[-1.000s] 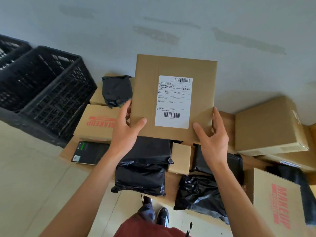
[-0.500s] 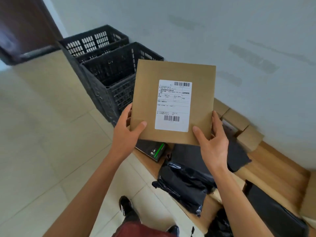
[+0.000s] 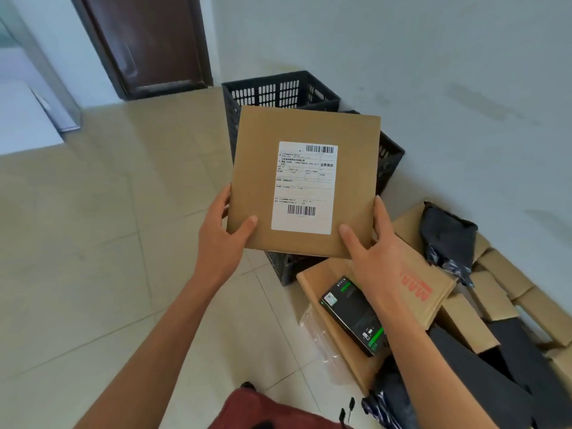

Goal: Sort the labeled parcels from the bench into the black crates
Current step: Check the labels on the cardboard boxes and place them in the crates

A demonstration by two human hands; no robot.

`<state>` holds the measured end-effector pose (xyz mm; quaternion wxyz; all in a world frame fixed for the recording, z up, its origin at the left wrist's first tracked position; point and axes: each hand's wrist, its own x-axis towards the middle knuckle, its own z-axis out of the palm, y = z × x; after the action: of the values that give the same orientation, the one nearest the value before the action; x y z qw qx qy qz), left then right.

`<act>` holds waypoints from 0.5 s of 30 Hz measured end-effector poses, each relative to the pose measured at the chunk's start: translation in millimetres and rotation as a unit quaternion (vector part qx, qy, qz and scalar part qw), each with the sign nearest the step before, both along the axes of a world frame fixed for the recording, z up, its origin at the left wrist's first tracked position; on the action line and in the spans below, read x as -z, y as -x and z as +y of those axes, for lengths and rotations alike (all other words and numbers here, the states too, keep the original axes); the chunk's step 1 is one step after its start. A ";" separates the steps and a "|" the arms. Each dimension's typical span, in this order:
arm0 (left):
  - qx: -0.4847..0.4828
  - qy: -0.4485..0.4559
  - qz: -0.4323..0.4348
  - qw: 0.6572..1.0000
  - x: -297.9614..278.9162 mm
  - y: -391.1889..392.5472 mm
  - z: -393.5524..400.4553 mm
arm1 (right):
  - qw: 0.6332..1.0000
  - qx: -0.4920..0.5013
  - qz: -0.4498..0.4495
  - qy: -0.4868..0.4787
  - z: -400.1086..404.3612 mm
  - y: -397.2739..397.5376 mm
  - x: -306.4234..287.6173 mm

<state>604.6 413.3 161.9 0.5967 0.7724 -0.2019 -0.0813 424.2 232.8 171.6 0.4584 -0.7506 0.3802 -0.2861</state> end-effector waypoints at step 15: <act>-0.089 0.001 0.021 0.996 18.8 -101.2 40.1 | 0.996 -0.093 0.003 -0.002 5.6 -144.9 24.2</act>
<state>705.8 453.5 143.0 0.6067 0.7846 -0.1199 -0.0440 569.0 238.5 147.3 0.4838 -0.7825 0.3107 -0.2390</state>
